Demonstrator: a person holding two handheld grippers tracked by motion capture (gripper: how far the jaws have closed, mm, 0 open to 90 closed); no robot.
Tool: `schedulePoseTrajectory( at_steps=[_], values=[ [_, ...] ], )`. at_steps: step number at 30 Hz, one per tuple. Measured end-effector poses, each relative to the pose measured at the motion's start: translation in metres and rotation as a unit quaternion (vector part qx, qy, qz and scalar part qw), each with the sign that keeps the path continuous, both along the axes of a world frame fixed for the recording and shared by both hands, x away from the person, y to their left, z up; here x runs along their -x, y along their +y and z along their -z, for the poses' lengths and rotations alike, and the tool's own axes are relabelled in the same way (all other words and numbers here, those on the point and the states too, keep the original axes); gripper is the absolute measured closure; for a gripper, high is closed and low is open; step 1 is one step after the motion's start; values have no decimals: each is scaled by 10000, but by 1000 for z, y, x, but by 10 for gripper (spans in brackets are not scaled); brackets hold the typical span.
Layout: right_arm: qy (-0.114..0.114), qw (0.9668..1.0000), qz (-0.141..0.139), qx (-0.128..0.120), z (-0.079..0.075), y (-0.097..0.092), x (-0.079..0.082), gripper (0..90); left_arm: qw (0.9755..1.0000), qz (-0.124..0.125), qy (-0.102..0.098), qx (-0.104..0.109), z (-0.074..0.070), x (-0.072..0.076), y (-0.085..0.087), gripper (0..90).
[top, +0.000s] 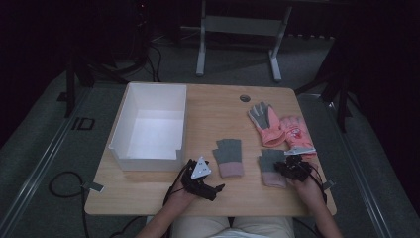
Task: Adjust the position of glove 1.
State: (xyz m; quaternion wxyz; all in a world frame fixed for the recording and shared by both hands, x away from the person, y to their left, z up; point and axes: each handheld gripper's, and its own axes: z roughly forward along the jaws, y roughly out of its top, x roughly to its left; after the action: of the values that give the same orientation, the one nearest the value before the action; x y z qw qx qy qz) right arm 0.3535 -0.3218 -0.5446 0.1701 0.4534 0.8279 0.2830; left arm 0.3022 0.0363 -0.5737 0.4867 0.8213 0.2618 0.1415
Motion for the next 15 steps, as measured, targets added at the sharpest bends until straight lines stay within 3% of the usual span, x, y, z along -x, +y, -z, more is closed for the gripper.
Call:
schedulePoseTrajectory(
  at_steps=[2,7,9,10,15],
  values=[
    [-25,10000,47,26,0,3,1,840,10000,6,-3,21,0,0,0,5],
    [-52,9998,65,-190,-8,0,7,851,10000,16,25,-14,0,-1,-1,5],
    [-131,9994,134,-303,-17,-2,10,851,10000,-1,61,2,0,-2,0,5],
    [-188,9994,106,-261,-22,-1,11,851,10000,4,80,12,0,-2,1,5],
    [-442,9976,-71,-533,-54,7,11,851,10000,-13,60,26,0,-1,1,5]
  ],
)
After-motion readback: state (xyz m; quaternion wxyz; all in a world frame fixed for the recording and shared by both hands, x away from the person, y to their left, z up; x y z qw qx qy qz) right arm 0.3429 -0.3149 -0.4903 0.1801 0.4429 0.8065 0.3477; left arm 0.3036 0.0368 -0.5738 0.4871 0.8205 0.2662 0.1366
